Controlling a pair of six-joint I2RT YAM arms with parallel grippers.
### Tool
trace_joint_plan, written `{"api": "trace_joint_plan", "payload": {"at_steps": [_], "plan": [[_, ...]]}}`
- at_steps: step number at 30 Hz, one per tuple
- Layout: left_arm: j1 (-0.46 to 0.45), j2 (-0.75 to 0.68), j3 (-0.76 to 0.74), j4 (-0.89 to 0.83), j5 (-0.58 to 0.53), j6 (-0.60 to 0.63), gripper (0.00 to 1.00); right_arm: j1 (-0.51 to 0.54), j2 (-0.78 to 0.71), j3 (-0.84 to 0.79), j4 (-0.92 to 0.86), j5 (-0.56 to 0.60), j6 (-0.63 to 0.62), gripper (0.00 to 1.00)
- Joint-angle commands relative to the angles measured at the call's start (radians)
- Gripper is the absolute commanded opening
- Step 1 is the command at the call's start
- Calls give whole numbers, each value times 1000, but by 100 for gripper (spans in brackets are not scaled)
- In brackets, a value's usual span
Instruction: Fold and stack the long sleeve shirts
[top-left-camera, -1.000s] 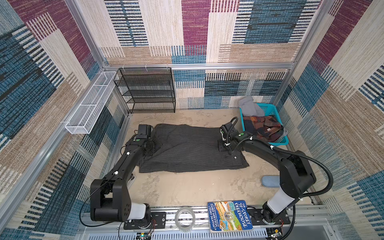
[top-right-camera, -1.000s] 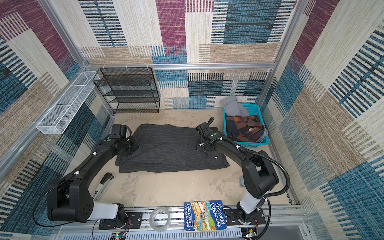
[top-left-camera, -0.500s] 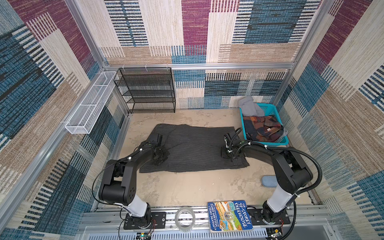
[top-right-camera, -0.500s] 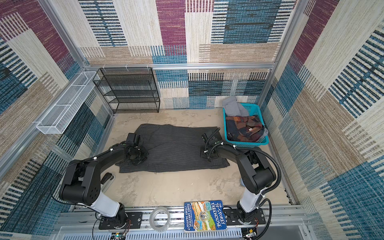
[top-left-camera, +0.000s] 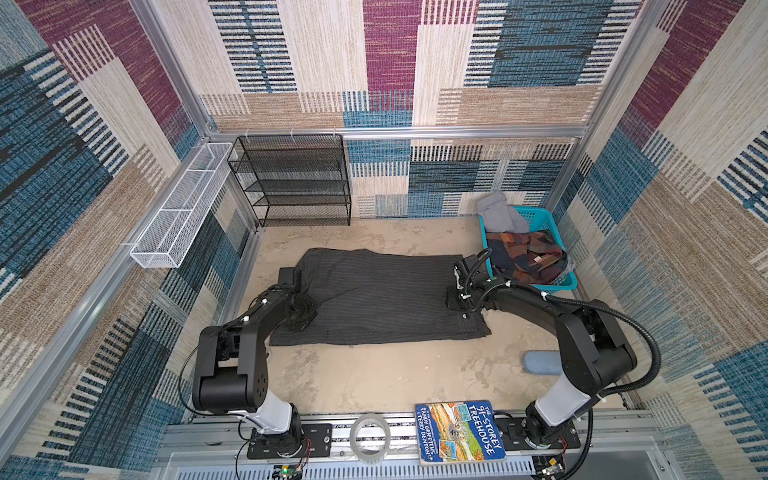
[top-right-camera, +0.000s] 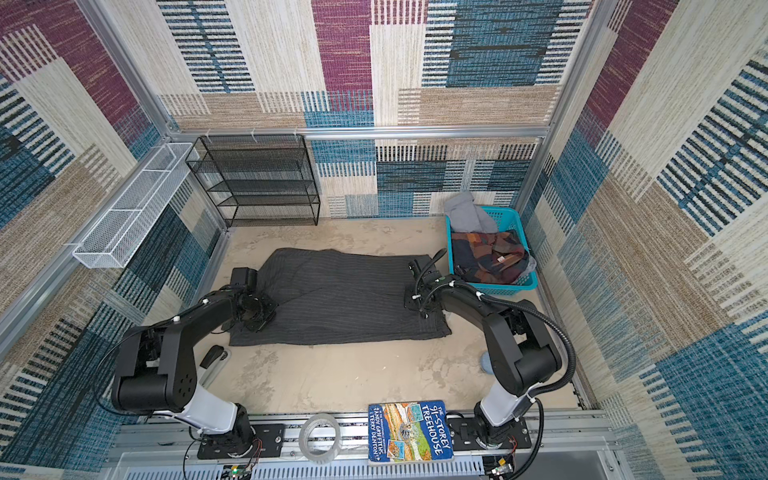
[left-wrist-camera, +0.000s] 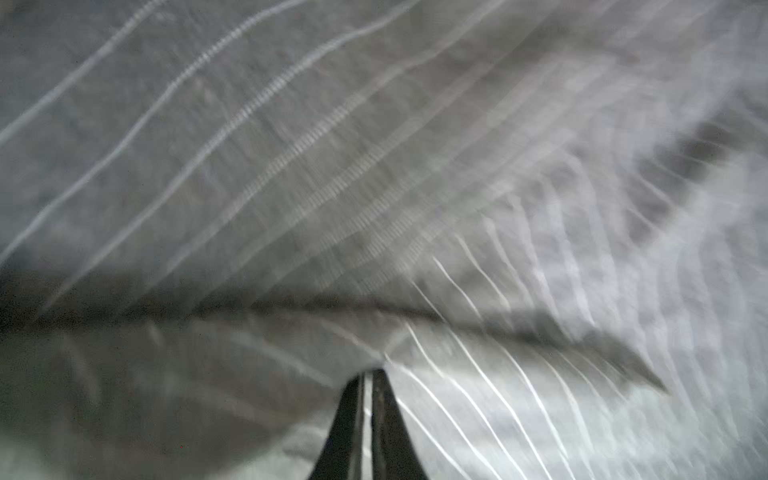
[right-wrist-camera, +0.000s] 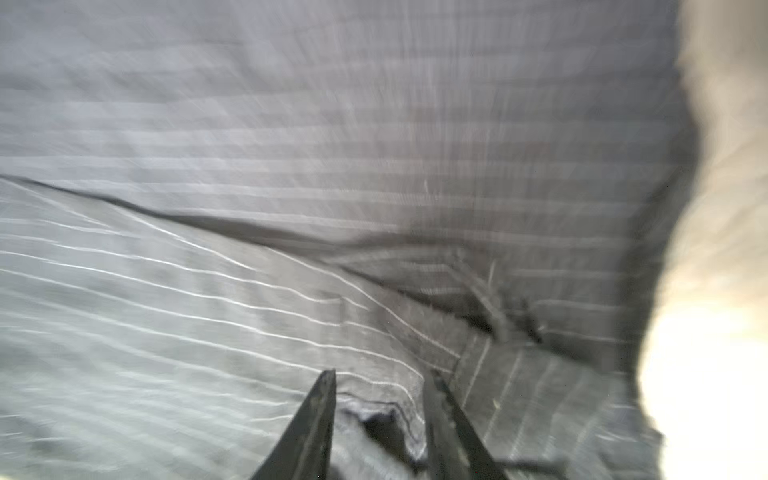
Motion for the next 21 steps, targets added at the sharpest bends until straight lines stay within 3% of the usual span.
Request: {"api": "trace_joint_plan", "payload": {"at_steps": [1,5,8,14,21], "plan": [[3,-65,61,-93,15,33,15,-2,-11,96,-48,33,-42,42],[3,-79,186,-162,24,93,20,-21,86,273,-81,49,-90,43],[8,-10,304,-187,5,157,26,-58,203,412,-92,50,-125,43],[53,295,696,-350,79,325,44,-130,435,705,-168,90,-178,45],[87,594,1071,-490,108,458,57,-171,575,836,-172,92,-217,46]]}}
